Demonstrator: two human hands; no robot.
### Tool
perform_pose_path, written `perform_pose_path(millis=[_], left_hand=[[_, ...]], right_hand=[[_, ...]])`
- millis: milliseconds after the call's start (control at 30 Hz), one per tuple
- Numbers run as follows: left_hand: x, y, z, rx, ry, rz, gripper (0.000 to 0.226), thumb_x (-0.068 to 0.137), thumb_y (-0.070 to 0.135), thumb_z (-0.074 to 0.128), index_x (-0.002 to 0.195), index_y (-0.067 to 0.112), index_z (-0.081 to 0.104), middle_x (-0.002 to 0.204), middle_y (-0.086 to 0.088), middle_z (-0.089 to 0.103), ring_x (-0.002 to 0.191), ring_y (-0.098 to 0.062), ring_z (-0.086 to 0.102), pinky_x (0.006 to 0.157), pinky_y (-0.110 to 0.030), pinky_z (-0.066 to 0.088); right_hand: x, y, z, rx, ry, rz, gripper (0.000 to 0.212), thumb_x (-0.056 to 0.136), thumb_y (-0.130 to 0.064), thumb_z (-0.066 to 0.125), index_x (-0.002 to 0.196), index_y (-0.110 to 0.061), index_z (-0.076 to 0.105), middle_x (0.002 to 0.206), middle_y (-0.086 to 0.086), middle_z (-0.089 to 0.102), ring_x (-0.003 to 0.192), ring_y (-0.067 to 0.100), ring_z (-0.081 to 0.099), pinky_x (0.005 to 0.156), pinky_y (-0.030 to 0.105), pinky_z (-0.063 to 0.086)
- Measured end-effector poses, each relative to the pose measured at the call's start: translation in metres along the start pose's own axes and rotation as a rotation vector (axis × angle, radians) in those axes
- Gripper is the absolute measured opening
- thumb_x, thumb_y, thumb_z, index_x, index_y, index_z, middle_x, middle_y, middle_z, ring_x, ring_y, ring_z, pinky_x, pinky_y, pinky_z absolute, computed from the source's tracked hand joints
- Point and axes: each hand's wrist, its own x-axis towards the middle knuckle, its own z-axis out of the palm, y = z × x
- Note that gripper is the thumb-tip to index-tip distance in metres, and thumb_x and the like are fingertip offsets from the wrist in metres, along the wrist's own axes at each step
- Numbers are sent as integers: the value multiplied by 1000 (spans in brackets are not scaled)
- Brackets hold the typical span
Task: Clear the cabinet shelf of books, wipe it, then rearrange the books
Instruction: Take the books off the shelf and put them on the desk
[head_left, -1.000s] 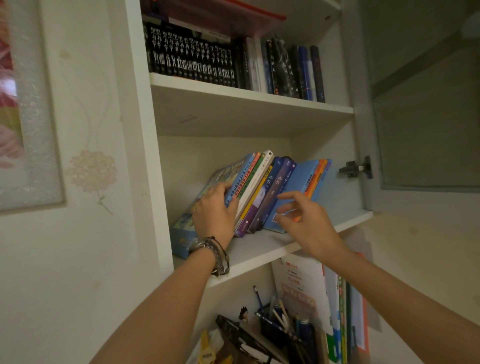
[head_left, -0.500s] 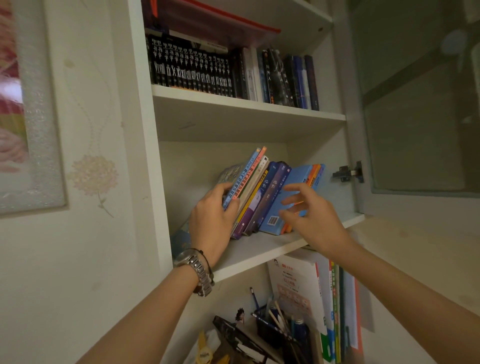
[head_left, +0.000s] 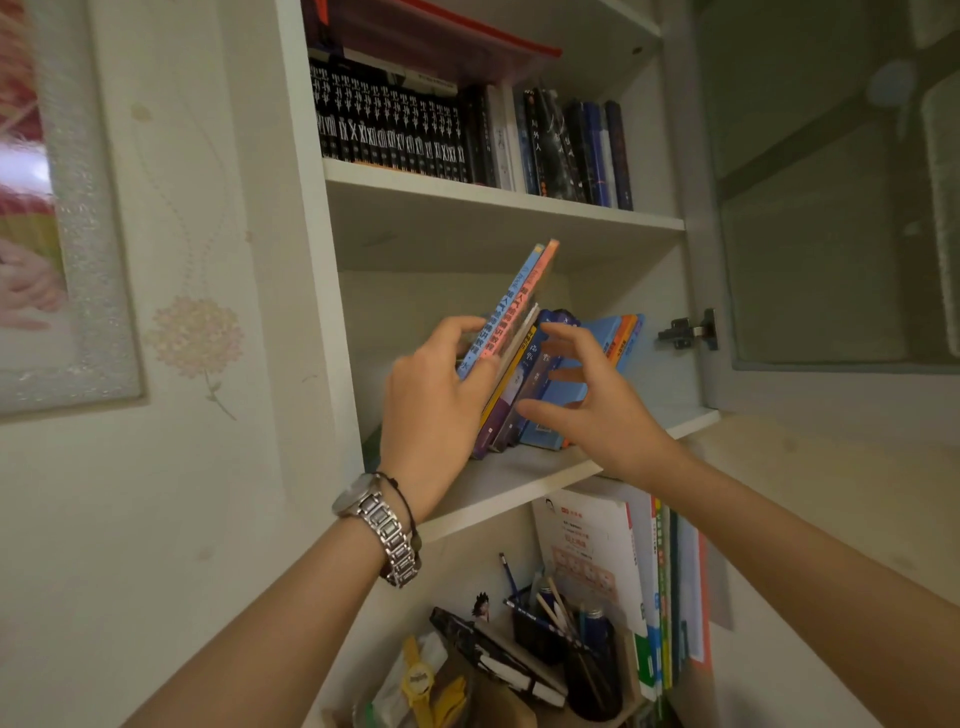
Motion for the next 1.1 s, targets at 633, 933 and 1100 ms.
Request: perform_pose_path(millis=[633,933,1100], left_hand=[[-18,40,-58,-457,106,-108,27,91,23,65,117,15,63,98,5,73,83,-3,70,68,-25,59],[-25,62,-68,-802,110,-268,25,89,18,65,114,15,61,86,1,75,75,-17,73,61,-34,59],[-42,61,-47,-900,42,-368,27,89,17,66,115,18,60,87,0,75,74,-17,73,61,-33,57]], right_hand=[[-17,-18,18,251,-46,121,77,90,-13,63,144,-38,15,134,-13,39,114,2,55,85,16,51],[-42,-26,-10,329,60,115,79,77,-36,73,135,-55,22,149,-1,38,128,14,51,100,42,50],[-76,-21,-32,290,189,188,75,86,-4,65,142,-34,25,113,-12,55,83,-2,68,59,17,54]])
